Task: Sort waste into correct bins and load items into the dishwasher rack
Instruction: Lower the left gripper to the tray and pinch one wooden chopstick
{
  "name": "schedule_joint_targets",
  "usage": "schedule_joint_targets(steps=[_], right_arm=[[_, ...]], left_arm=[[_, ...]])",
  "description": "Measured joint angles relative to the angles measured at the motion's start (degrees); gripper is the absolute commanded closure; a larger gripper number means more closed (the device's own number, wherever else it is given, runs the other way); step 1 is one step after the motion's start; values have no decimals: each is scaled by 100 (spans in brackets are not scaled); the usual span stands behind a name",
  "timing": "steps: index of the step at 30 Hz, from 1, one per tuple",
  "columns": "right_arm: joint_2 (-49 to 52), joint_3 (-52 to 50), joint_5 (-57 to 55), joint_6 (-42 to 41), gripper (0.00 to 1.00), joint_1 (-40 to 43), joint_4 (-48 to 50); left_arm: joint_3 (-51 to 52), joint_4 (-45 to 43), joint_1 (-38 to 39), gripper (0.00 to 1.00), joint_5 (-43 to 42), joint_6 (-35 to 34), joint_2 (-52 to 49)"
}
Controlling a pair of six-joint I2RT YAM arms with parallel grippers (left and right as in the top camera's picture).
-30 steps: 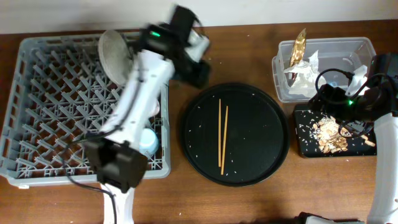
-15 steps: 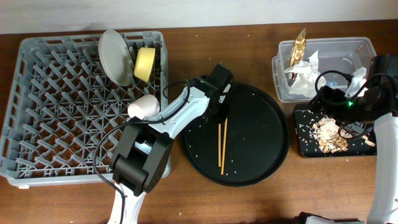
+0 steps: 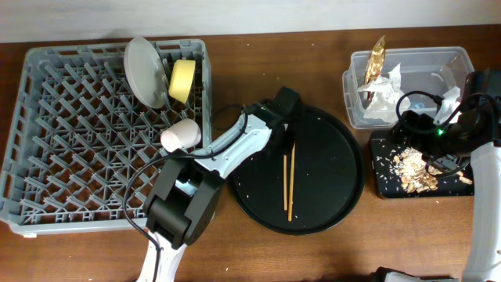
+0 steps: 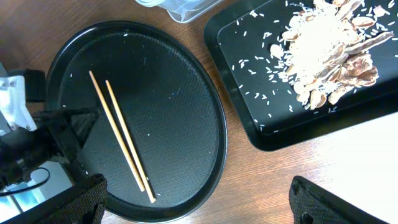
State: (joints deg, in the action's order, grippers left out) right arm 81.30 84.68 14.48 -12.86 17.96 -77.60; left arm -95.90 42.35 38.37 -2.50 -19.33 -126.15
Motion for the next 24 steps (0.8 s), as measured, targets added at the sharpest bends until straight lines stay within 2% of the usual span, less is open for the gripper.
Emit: schedule_joint_targets(steps=[7, 12, 14, 20, 22, 23, 24], right_arm=[[0, 0, 2, 0, 6, 0, -92], [0, 0, 2, -2, 5, 0, -105], [0, 0, 2, -2, 6, 0, -107], [0, 0, 2, 2, 6, 0, -107], [0, 0, 2, 2, 3, 0, -127], [0, -2, 2, -4, 3, 0, -129], [0, -2, 2, 4, 2, 0, -129]], left_arm=[[-37, -234, 468, 76, 590, -22, -4], [-96, -286, 468, 77, 745, -42, -264], [-107, -254, 468, 99, 748, -42, -264], [-140, -136, 459, 99, 772, -61, -267], [-638, 560, 459, 99, 772, 201, -385], [-1453, 1484, 428, 99, 850, 463, -470], [-1989, 1950, 374, 99, 876, 549, -481]])
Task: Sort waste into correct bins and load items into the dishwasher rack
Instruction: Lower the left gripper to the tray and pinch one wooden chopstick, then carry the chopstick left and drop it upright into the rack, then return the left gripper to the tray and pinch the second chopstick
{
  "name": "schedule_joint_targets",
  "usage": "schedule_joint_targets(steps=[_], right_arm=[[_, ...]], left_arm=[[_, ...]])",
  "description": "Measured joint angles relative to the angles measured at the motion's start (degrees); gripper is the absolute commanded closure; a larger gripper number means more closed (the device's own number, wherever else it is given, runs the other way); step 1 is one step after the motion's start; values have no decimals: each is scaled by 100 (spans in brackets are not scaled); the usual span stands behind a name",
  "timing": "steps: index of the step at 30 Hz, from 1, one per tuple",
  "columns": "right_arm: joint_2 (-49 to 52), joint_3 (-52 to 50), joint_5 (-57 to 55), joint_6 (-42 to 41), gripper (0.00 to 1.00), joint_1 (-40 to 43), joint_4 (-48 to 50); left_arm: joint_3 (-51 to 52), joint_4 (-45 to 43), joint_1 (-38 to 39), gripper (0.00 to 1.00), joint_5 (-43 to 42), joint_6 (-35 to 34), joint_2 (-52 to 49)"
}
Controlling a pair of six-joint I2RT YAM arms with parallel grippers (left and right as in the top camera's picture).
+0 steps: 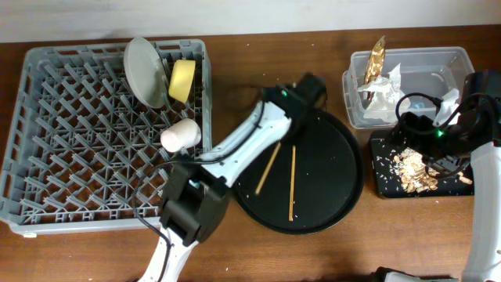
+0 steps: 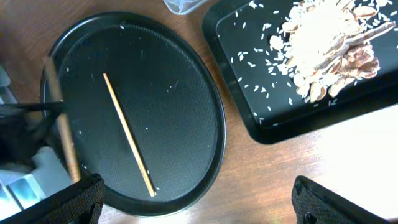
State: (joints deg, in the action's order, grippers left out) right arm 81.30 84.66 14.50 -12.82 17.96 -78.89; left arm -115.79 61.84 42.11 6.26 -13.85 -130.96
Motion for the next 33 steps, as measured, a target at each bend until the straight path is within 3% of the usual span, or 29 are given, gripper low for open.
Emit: schedule_joint_targets(steps=[3, 6, 9, 15, 17, 19, 20, 21, 22, 23, 24, 25, 27, 30, 33], right_arm=[[0, 0, 0, -2, 2, 0, -2], [0, 0, 0, 0, 2, 0, 2], [4, 0, -2, 0, 2, 0, 63], [4, 0, -48, 0, 1, 0, 240], [4, -2, -50, 0, 2, 0, 260], [4, -4, -74, 79, 2, 0, 256], [4, -4, -76, 101, 2, 0, 260], [4, -4, -94, 107, 1, 0, 258], [4, -4, -94, 109, 2, 0, 258], [4, -4, -96, 107, 1, 0, 245], [4, -4, -96, 114, 2, 0, 236], [4, -4, -109, 111, 1, 0, 227], [4, -4, -111, 122, 1, 0, 199], [4, -4, -111, 122, 1, 0, 92], [4, -4, -111, 125, 1, 0, -68]], left_arm=[[-1709, 1864, -667, 99, 22, 280, -20], [-2940, 2959, -1307, 99, 46, 492, 13], [-3410, 3477, -1952, 99, 39, 643, 17], [-1530, 3250, -4142, 99, 50, 999, 704], [-496, 2181, -4273, 99, 42, 1285, 835], [96, 1729, -4251, 98, -2, 1419, 824], [275, 1672, -4251, 89, -31, 1456, 824], [297, 1646, -4251, 55, -103, 1480, 824], [225, 1751, -4251, 51, -354, 1519, 831], [162, 1838, -4218, 40, -466, 1550, 883], [66, 1915, -3945, 38, -726, 1550, 1436], [-118, 1838, -3414, 43, -962, 1565, 2175], [-247, 1742, -2549, 50, -1224, 1539, 2590], [-186, 946, -780, 51, -1412, 1134, 1342], [-146, 691, 190, 51, -1198, 927, 160]])
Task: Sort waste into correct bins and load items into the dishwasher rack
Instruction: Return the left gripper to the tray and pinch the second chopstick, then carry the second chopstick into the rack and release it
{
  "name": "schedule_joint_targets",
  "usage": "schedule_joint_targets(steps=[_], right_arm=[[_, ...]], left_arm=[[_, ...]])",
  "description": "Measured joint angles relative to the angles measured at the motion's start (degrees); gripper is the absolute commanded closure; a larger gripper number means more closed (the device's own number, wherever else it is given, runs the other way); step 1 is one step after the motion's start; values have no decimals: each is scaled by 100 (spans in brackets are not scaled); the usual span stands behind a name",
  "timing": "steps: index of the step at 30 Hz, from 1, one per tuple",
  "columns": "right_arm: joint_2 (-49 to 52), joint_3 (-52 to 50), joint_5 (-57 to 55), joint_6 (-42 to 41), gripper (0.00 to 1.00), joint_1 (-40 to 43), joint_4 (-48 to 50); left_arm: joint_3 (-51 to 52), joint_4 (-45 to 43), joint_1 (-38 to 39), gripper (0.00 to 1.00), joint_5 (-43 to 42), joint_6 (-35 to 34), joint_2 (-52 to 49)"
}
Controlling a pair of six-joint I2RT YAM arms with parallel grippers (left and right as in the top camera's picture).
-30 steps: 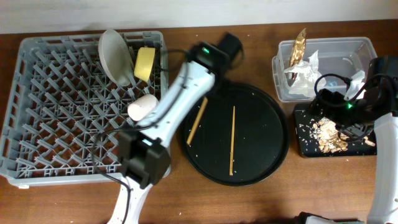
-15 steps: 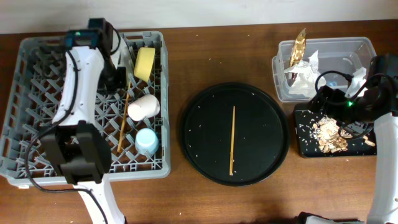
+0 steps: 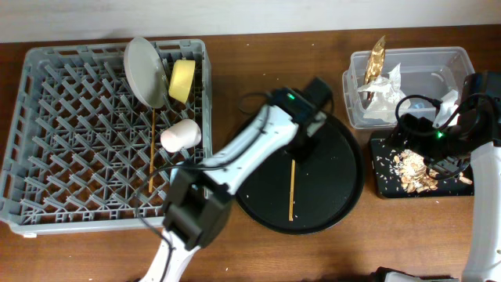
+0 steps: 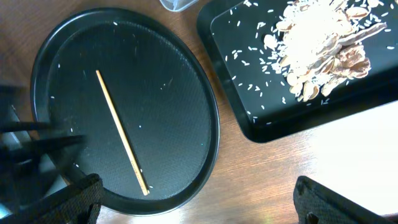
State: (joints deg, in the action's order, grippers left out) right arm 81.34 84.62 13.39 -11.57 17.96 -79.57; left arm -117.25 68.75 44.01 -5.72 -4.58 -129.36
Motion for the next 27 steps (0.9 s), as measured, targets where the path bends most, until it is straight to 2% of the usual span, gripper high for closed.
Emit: schedule_joint_targets(steps=[3, 4, 5, 12, 15, 16, 17, 19, 20, 22, 24, 26, 27], right_arm=[[0, 0, 0, 0, 1, 0, 0], [0, 0, 0, 2, 1, 0, 0], [0, 0, 0, 0, 1, 0, -2], [0, 0, 0, 2, 1, 0, 0], [0, 0, 0, 0, 1, 0, -4], [0, -2, 0, 9, 1, 0, 2], [0, -7, 0, 22, 1, 0, -7], [0, -7, 0, 22, 1, 0, -15], [0, -7, -2, 24, 1, 0, -13], [0, -7, 0, 22, 1, 0, -11], [0, -11, -2, 26, 1, 0, 28], [0, -11, 0, 24, 1, 0, 74], [0, -11, 0, 24, 0, 0, 83]], left_arm=[[13, -138, 122, 51, 168, -302, -719], [13, -162, 101, 56, 184, -365, -857], [2, -162, 92, 99, 208, -426, -953], [-151, -42, 76, 100, 306, -577, -1043], [-1370, 1263, 2, 100, 560, -549, -1381], [-2190, 1943, -166, 100, 785, -529, -1421], [-3355, 2455, -538, 100, 949, -531, -1364], [-4175, 2774, -1141, 100, 992, -398, -1161], [-4192, 2769, -1305, 100, 964, -350, -1056], [-3547, 2811, -1943, 99, 1093, -232, -153], [-2179, 2804, -2680, 99, 1711, -391, 1080], [-1202, 2363, -3488, 100, 1919, -538, 1497], [-529, 1871, -3921, 100, 2033, -597, 1460]])
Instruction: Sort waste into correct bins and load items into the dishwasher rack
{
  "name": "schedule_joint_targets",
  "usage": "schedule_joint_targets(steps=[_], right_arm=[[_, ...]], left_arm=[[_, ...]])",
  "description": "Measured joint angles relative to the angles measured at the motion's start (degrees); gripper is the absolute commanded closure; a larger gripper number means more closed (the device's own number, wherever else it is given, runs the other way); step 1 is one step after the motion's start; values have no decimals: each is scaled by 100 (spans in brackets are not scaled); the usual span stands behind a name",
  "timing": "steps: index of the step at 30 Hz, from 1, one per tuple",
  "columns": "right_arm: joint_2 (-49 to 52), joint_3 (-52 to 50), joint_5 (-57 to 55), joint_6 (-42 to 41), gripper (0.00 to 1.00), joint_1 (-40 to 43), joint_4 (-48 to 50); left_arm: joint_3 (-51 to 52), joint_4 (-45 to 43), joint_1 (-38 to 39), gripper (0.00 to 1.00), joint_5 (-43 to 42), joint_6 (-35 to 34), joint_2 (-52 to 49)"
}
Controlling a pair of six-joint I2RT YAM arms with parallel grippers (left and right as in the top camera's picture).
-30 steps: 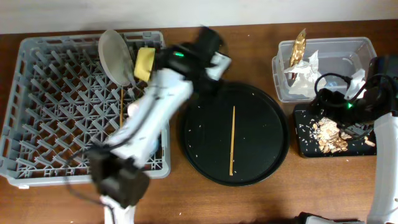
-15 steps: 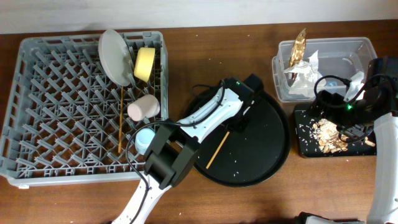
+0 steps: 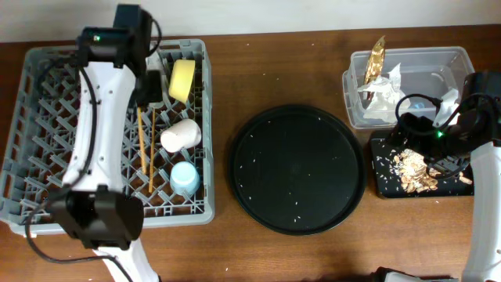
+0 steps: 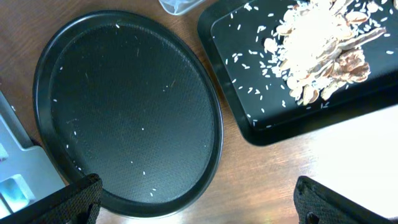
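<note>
Two wooden chopsticks (image 3: 145, 149) lie side by side in the grey dishwasher rack (image 3: 47, 117). My left gripper (image 3: 147, 90) hangs just above their far ends; whether its jaws are open or shut does not show. A cream cup (image 3: 181, 135), a blue cup (image 3: 185, 178) and a yellow piece (image 3: 182, 78) also sit in the rack. The round black tray (image 3: 297, 168) (image 4: 124, 112) holds only rice grains. My right gripper (image 4: 196, 182) is wide open, holding nothing, above the wood beside the tray.
A black rectangular tray (image 4: 249, 118) with rice and shells (image 4: 320, 50) lies at the right. Behind it stands a clear bin (image 3: 407, 78) with wrappers. A grey plate (image 3: 159, 59) is partly hidden behind the left arm.
The second chopstick has gone from the round tray and now lies in the rack beside the first. My left gripper has moved from the tray to the rack's far side. The right gripper stays put.
Both chopsticks first lay on the round tray with my left gripper at their far ends. Then one was tilted in that gripper. Later that one lay in the rack and the gripper was back at the tray. Now both lie in the rack.
</note>
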State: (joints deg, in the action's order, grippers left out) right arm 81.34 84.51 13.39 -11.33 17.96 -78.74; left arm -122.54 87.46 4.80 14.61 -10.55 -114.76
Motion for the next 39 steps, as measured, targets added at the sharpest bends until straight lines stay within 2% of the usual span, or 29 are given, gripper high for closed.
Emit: schedule_joint_targets(steps=[3, 4, 5, 6, 7, 8, 9, 12, 14, 15, 16, 18, 24, 26, 30, 32, 34, 35, 37, 38, 39], right_arm=[[0, -4, 0, 2, 0, 0, -7], [0, -4, 0, 0, 0, 0, 11], [0, -4, -2, 0, 0, 0, 0], [0, -4, -2, 0, 0, 0, 4], [0, -4, -2, -2, 6, 0, 7], [0, -4, -2, 0, 7, 0, 7], [0, -4, -2, 20, 13, 0, 7], [0, -4, 0, 160, 17, 0, 7], [-83, -4, -17, 284, 10, -59, 7], [-225, -9, -24, 302, 5, -181, 4], [-424, -9, -24, 339, 2, -332, 7], [-1213, -9, -267, 391, 2, -929, -28], [-2704, -9, -1126, 345, 2, -2111, -396], [-3163, -9, -1117, 273, 2, -2155, -520], [-3222, -9, -1145, 249, 2, -2155, -575], [-3211, -39, -1172, 254, 2, -2155, 184], [-3399, -592, -1191, 273, 2, -2155, 1366], [-3746, -1320, -1189, 282, 2, -2155, 1921], [-4850, -3331, -1084, 275, 2, -2155, 3849], [-5584, -4741, -946, 280, 2, -2157, 4837], [-5866, -5377, -839, 273, 2, -2164, 5348]], left_arm=[[1329, -1121, -118, 100, 24, -2, -44], [1766, -1366, -188, 88, 24, 0, -48], [1891, -1499, -195, 67, 26, 0, -52], [2011, -1679, -197, 51, 24, 26, -52], [2107, -1685, -199, 47, 39, 0, -52], [2120, -1683, -199, 46, 42, 2, -52], [2120, -1679, -199, 45, 42, 2, -52], [2079, -1633, -199, 44, -289, 2, 39], [1906, -1665, -199, 19, -717, 92, 505], [1864, -1735, -170, 13, -828, 155, 776], [1814, -1773, -129, 1, -896, 188, 1099], [1731, -1801, -31, 1, -1003, 236, 1502], [1731, -1941, -31, 1, -1016, 238, 1486], [1731, -1939, -31, 1, -1019, 236, 1486], [1731, -1939, -31, 1, -1019, 238, 1486], [1731, -1934, -31, 1, -1019, 238, 1486], [1731, -1937, -31, 1, -1016, 238, 1486], [1731, -1947, -31, 1, -1016, 238, 1486], [1725, -1952, -31, 1, -1023, 238, 1486], [1727, -1937, -31, 1, -1036, 238, 1486], [1722, -1945, -31, 1, -1034, 238, 1486]])
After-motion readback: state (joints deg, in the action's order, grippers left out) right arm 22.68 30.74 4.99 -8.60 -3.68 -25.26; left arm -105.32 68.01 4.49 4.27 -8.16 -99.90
